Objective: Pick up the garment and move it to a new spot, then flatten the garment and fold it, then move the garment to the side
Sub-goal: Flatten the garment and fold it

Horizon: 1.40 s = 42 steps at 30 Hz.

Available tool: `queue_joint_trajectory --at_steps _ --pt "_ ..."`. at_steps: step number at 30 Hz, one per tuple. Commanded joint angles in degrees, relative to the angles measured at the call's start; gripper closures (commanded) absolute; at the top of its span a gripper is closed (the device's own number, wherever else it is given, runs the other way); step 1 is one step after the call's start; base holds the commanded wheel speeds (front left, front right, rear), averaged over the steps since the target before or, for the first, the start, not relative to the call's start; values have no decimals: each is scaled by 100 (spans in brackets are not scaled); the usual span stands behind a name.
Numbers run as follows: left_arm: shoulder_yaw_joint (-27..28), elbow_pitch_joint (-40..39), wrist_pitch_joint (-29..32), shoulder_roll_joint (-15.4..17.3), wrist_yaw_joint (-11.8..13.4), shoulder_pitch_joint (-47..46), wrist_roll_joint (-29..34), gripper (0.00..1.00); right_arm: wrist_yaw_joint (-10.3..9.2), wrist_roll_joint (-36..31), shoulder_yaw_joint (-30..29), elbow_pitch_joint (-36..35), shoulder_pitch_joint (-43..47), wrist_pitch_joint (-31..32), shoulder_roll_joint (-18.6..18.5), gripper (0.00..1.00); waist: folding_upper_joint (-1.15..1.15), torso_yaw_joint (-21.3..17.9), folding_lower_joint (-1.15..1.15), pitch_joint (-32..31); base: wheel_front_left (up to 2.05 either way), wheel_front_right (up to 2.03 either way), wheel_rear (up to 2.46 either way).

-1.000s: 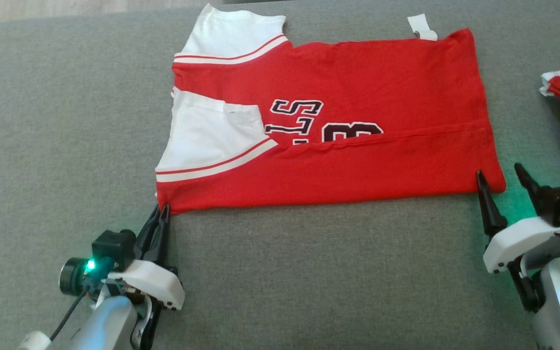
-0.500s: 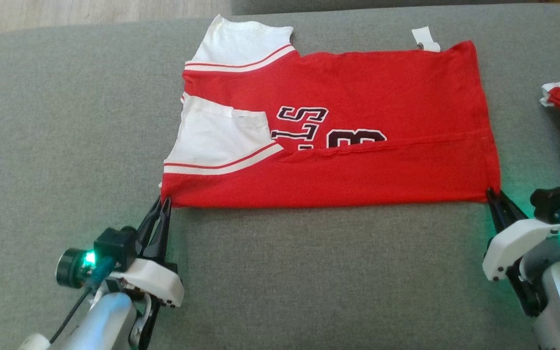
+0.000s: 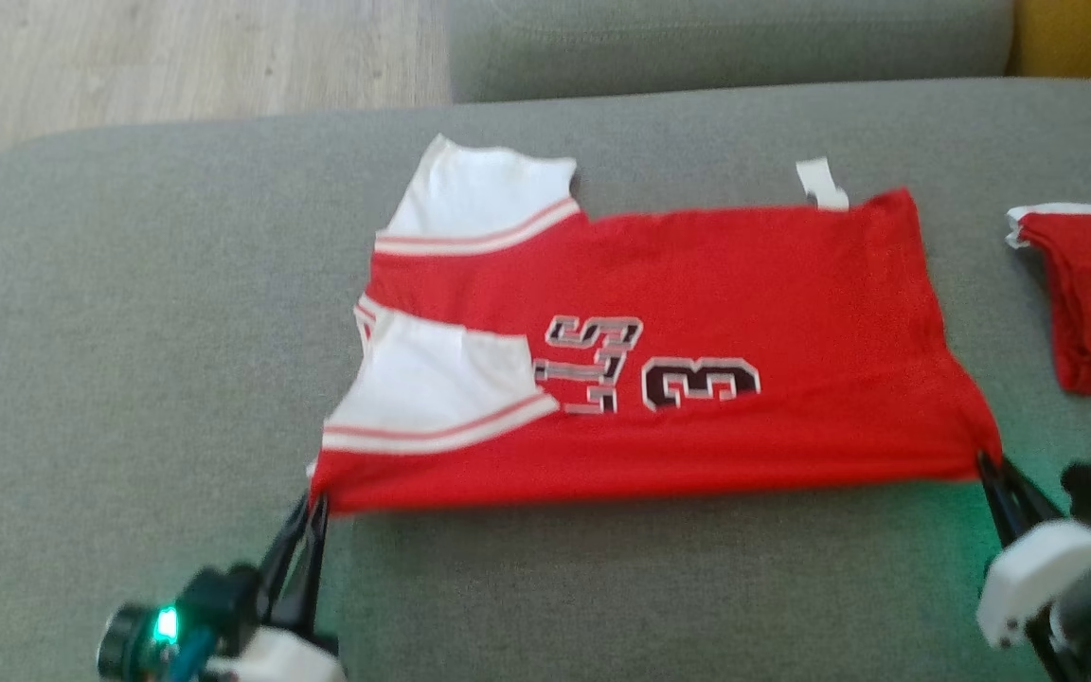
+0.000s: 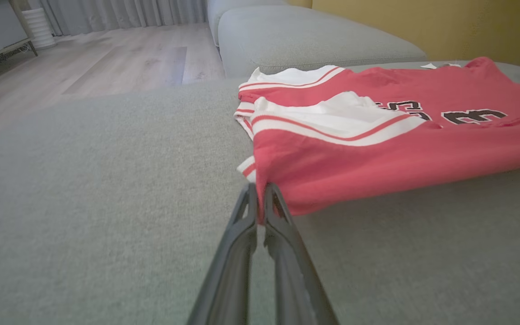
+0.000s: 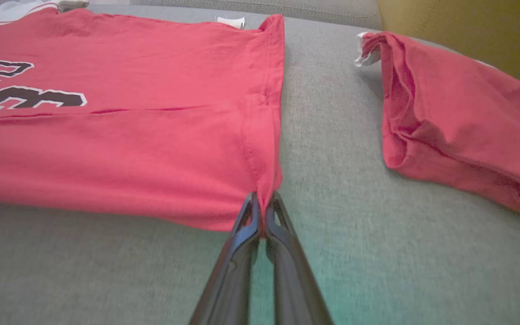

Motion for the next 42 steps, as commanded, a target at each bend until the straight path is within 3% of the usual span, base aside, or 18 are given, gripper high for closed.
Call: queue_joint_trajectory --at_steps 1,15,17,18,19,20,21,22,32,42 --pt "244 -190 -5 224 90 -14 -47 100 36 -8 -22 -241 64 -7 -215 100 0 -7 1 -68 0 0 0" --pt "85 -1393 509 518 478 1116 -136 100 36 -219 -521 -1437 1454 389 -36 100 0 -5 1 -264 0 0 0" --pt "5 -1406 621 541 419 1125 -144 100 36 -262 -553 -1524 1505 452 -25 52 0 6 1 -267 0 0 0" --pt "-42 -1395 701 542 362 1119 -173 100 36 -286 -562 -1559 1514 461 -16 10 0 11 1 -269 0 0 0" --pt "-113 -1370 818 557 287 1105 -192 88 36 -309 -592 -1593 1513 446 8 0 0 16 1 -270 0 0 0" --pt "-166 -1351 913 573 243 1077 -189 66 36 -332 -615 -1618 1519 443 32 0 0 23 1 -268 0 0 0" --pt "-195 -1341 973 577 227 1029 -176 36 36 -353 -625 -1644 1528 448 54 0 0 30 1 -261 0 0 0" --pt "-221 -1339 1023 575 213 976 -163 0 36 -367 -631 -1673 1532 445 75 0 0 30 1 -249 0 0 0" --pt "-175 -1718 1420 835 19 -267 203 0 36 -482 -670 -2021 1339 342 154 0 0 -147 1 210 0 0 0" --pt "-108 -1098 2343 1040 -1156 -3148 157 0 36 -711 -508 -2240 676 378 235 0 0 -586 1 987 0 0 0"
